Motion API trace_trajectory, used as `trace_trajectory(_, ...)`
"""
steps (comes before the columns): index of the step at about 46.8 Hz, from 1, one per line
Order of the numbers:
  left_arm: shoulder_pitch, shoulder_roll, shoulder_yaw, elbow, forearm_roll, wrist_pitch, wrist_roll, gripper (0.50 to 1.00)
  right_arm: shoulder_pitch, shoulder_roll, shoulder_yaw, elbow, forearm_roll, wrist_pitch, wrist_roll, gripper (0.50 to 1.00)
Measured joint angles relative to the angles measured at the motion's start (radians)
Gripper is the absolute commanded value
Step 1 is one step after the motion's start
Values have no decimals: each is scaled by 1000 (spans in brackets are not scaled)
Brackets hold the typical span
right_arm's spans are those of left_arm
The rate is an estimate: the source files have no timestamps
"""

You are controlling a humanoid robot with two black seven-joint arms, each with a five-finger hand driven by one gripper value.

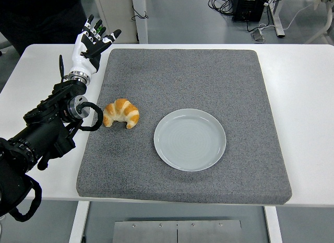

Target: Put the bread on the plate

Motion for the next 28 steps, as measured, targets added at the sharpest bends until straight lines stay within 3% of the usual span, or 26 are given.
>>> trace_trajectory(28,0,2,-2,1,-9,0,2,975,0,0,0,0,0,0,0,1000)
